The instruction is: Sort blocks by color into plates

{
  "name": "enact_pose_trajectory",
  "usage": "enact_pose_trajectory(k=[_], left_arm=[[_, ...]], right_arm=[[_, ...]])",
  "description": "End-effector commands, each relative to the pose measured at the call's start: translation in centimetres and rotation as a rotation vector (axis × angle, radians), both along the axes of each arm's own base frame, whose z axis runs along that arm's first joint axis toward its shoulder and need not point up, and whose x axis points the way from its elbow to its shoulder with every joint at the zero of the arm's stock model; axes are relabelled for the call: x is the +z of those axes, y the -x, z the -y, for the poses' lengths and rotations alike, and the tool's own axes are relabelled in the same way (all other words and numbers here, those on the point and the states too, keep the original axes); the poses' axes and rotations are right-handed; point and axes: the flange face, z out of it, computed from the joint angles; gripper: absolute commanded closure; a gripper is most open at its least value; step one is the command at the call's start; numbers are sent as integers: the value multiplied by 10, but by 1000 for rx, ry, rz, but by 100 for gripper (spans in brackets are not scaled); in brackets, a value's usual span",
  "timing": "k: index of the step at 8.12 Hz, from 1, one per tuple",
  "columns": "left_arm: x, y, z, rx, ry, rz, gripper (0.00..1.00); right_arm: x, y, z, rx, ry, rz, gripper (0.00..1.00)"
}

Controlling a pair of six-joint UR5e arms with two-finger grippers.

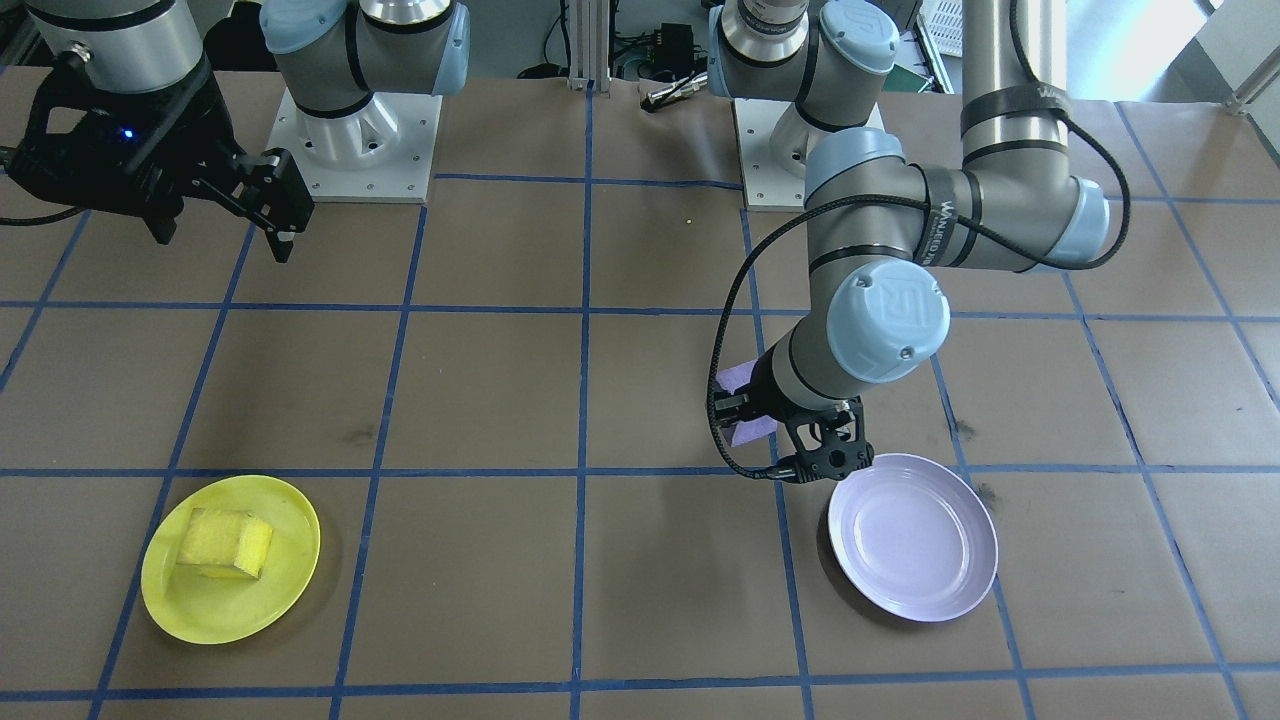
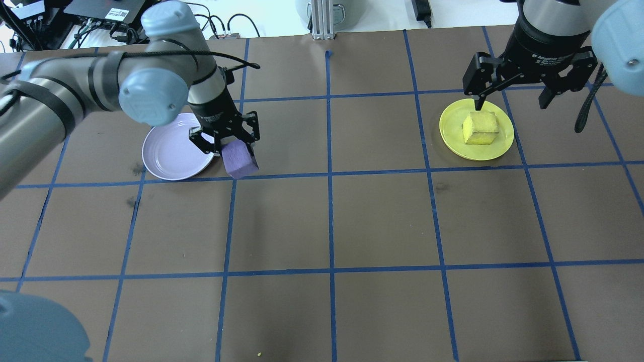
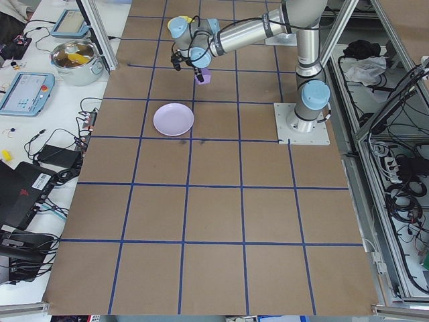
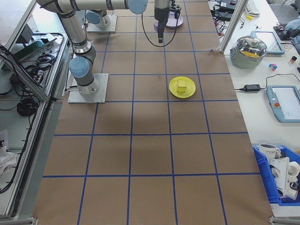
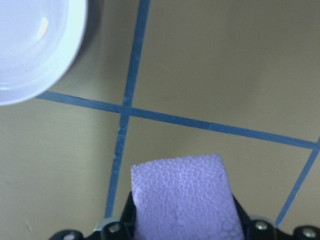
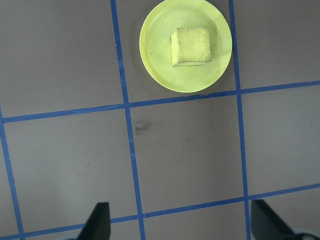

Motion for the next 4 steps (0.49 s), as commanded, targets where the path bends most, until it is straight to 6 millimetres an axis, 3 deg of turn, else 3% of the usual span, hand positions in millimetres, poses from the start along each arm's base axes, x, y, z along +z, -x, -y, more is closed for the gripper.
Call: enact_pose_trajectory(k=[1, 2, 3, 4], left_arm=[[49, -87, 51, -136, 93, -26, 100], [36, -112, 58, -204, 85, -15, 100], [10, -141, 70, -292, 63, -28, 100], [-20, -180, 81, -274, 53, -43, 100]], right_arm=[[-1, -1, 0, -1, 0, -1, 0], [-1, -1, 0, -1, 0, -1, 0], [0, -1, 0, -1, 2, -1, 0], [-1, -1, 0, -2, 0, 0, 0]])
